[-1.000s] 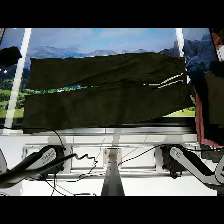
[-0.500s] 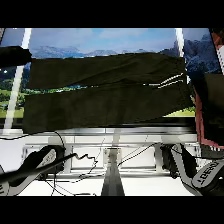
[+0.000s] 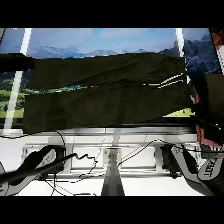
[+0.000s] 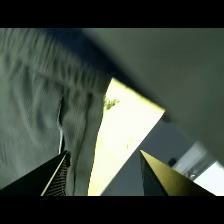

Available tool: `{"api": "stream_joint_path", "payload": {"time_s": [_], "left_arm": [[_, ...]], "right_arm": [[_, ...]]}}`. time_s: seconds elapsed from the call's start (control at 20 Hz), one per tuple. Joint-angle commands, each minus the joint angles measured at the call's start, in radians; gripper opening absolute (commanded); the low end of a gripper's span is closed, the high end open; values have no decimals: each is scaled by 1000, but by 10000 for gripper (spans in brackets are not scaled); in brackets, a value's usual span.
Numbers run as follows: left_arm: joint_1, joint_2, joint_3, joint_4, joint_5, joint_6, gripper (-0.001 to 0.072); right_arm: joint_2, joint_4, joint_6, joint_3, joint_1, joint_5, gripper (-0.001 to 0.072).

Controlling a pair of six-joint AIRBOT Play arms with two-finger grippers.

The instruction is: Fold the clothes and pants, and hang the long-sleeved shirts on hangers.

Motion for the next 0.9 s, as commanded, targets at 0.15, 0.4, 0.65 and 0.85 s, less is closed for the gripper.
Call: {"api": "stream_joint_path", "payload": {"time_s": [0.15, 0.4, 0.65, 0.85], "left_arm": [[0, -67, -5, 10, 48, 0, 18], [13, -79, -6, 61, 67, 0, 17], [76, -79, -6, 151, 54, -4, 18], [149, -79, -10, 151, 38, -4, 18]], "right_arm": [[-116, 114, 3, -11, 52, -178, 490], [-157, 162, 2, -9, 211, -351, 448], [-163, 159, 5, -9, 258, -401, 254], [-144, 152, 2, -9, 258, -380, 137]]}}
